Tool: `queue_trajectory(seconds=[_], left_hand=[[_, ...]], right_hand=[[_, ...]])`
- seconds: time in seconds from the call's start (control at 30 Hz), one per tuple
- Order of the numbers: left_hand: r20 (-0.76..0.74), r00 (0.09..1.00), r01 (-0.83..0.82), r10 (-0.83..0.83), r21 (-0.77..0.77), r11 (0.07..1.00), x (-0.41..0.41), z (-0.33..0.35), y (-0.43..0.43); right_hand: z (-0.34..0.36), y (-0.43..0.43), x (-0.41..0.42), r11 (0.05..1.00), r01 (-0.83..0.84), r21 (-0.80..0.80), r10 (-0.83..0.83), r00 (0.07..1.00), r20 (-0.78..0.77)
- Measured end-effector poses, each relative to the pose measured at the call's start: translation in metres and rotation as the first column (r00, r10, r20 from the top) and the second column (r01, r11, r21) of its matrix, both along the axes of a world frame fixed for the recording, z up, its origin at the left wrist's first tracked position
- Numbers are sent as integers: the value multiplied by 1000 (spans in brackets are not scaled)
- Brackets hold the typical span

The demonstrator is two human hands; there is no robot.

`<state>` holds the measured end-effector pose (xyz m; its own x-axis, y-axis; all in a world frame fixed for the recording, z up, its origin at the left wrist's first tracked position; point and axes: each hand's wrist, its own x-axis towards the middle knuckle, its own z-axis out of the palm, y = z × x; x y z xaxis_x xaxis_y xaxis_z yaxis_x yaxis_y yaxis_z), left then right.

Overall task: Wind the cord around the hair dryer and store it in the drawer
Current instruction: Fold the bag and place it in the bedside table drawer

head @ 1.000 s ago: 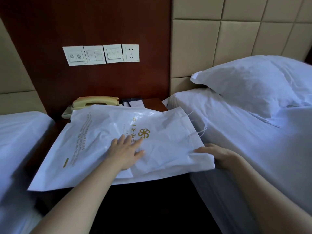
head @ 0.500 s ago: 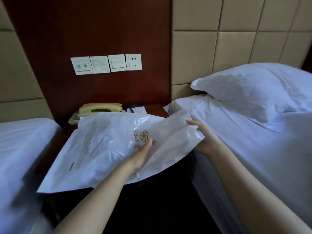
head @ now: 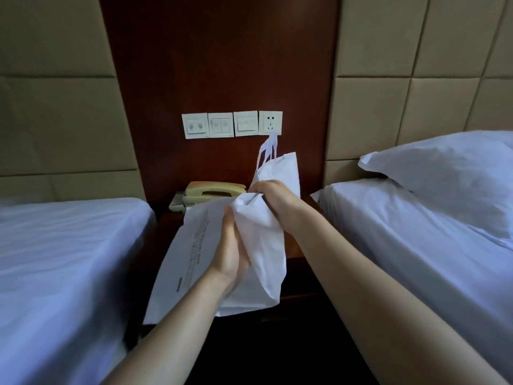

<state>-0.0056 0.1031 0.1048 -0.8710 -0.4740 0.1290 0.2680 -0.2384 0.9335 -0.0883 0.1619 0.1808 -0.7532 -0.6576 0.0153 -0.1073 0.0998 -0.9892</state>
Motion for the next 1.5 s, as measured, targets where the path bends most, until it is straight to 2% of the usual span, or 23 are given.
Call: queue_trajectory(seconds=[0.13,0.27,0.4,0.47,0.57,0.63,0.83,0.9,0.97,1.03,1.07,1.1,1.17,1.23,1.4,1.5], left_hand=[[17,997,-77,75,135,988,27,-6,-39],[17,989,-143,145,302,943,55,-21,-78],[46,964,-259,261,368,893,77,-36,-104],[105,961,-277,256,373,886,83,-47,-111],[206,961,-238,184,282,929,86,-56,-114],[284,940,-241,191,155,958,87,-56,-112],[371,841,-394,392,-76,916,88,-63,-110],[392,820,-389,417,-152,908,89,-64,-112],[408,808,-355,425,-240,904,87,-67,-116],[435,781,-308,449,-358,882,87,-67,-116],[441,767,-288,466,-413,864,86,-68,-116],[448,753,-264,481,-463,846,86,-67,-116],[485,716,-198,503,-550,812,83,-66,-113],[548,680,-79,488,-607,791,80,-65,-111],[692,647,185,322,-551,814,74,-65,-108],[712,611,157,346,-538,828,70,-58,-104]], right_hand=[[-4,-44,19,990,-98,105,110,987,-117],[-21,-81,36,966,-121,228,161,973,-165],[-49,-115,43,935,-82,345,154,970,-186],[-64,-127,47,921,-54,386,150,964,-221],[-83,-140,52,915,-20,403,138,954,-267],[-91,-142,55,916,-12,401,138,948,-286],[-98,-126,53,950,-180,254,222,964,-147],[-96,-114,47,957,-119,266,192,944,-268],[-95,-97,37,964,58,261,96,835,-542],[-96,-78,26,946,247,210,-2,651,-759],[-98,-70,20,920,336,204,-24,565,-825],[-101,-63,14,887,405,220,-29,527,-850],[-108,-54,4,852,425,307,-9,597,-802],[-117,-50,-1,854,344,390,55,686,-725],[-125,-57,-10,864,292,409,113,680,-725],[-119,-70,-14,850,309,427,110,688,-718]])
